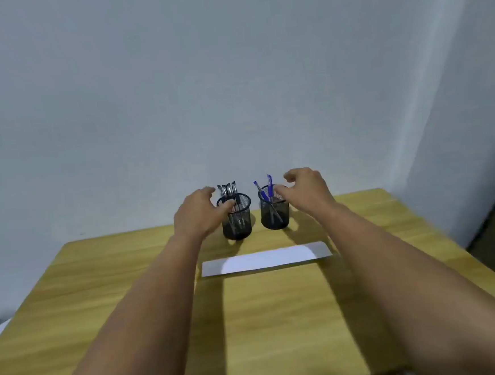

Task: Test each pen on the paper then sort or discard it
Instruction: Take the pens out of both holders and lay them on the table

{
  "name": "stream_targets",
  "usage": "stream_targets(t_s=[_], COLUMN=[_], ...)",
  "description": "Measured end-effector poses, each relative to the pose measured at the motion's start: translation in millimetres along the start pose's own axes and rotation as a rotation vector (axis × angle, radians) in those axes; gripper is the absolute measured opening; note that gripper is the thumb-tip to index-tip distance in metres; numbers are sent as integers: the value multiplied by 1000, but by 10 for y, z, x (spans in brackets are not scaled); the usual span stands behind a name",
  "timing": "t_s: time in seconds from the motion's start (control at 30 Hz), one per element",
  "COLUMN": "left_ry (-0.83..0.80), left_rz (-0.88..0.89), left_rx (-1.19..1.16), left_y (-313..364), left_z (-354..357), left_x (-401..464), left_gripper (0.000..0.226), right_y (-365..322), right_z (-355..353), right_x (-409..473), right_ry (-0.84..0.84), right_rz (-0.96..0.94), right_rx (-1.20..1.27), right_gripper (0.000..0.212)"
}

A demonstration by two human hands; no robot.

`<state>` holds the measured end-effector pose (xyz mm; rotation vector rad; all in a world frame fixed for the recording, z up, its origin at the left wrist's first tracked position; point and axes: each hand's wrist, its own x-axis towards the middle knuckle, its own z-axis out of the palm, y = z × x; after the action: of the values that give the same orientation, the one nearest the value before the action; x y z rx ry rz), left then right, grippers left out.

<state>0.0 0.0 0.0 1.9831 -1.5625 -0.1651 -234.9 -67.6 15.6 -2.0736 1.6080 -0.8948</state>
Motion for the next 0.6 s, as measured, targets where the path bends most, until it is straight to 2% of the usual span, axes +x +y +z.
stream_targets(t_s=[0.13,0.2,0.3,0.43,0.6], left_ry=[-32,-57,-95,-215,-356], left_rz=[-138,-174,-157,-187,-199], left_rx=[-215,-330,-472,-697,-714], left_y=[-167,-215,-263,-247,-278], left_z=[278,421,583,663,734], left_x=[447,645,847,966,1072], left_gripper=[83,78,48,45,48], right_y=[167,221,315,331,363], right_z=[262,409,575,721,849], right_x=[461,627,797,908,972], right_ry=[-47,-69,-72,-98,-84], right_rz=[86,116,130,127,117], right_rx=[29,54,104,172,210], right_gripper=[72,78,70,60,47])
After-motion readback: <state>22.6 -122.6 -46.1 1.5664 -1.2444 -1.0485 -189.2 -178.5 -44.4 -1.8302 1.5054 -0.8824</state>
